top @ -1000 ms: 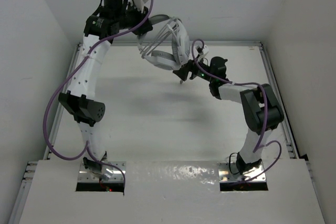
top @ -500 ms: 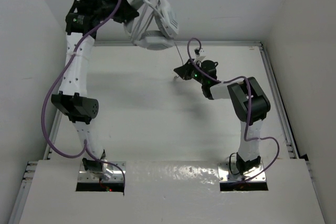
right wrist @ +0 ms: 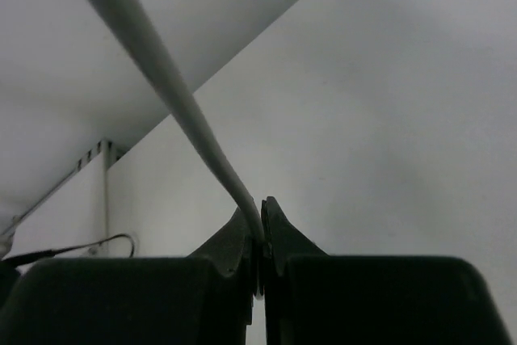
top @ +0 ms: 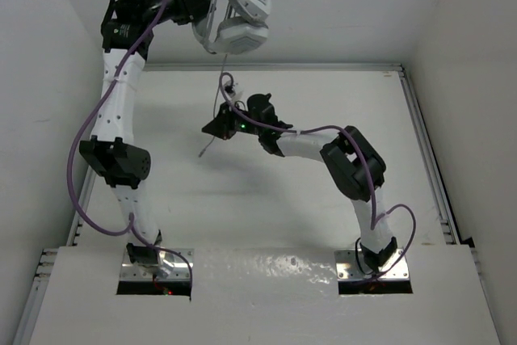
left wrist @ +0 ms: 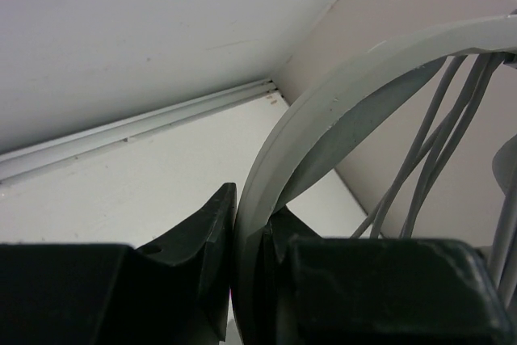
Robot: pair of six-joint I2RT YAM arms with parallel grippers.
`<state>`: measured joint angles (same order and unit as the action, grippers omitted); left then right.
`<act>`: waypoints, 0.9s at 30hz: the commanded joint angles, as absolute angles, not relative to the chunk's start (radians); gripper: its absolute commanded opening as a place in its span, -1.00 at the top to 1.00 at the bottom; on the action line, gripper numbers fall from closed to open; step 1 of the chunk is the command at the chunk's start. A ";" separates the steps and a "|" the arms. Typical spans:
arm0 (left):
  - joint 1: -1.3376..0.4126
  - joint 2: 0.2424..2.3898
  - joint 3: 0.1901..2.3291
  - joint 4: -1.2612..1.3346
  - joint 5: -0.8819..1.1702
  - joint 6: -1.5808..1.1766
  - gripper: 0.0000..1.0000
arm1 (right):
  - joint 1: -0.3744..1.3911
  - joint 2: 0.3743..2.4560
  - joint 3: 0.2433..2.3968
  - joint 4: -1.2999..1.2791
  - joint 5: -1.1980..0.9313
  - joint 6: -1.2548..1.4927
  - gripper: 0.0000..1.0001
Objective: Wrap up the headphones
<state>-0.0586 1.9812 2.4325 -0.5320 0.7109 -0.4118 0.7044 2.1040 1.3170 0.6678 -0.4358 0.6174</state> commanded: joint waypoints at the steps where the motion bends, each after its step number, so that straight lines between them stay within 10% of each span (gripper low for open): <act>1: -0.046 1.973 2.439 -0.377 0.691 -0.571 1.00 | 0.739 2.138 1.405 0.485 -0.546 0.568 1.00; 27: -0.179 1.902 1.806 -0.466 -0.063 0.388 1.00 | 0.744 1.999 2.069 -0.658 -0.601 0.399 1.00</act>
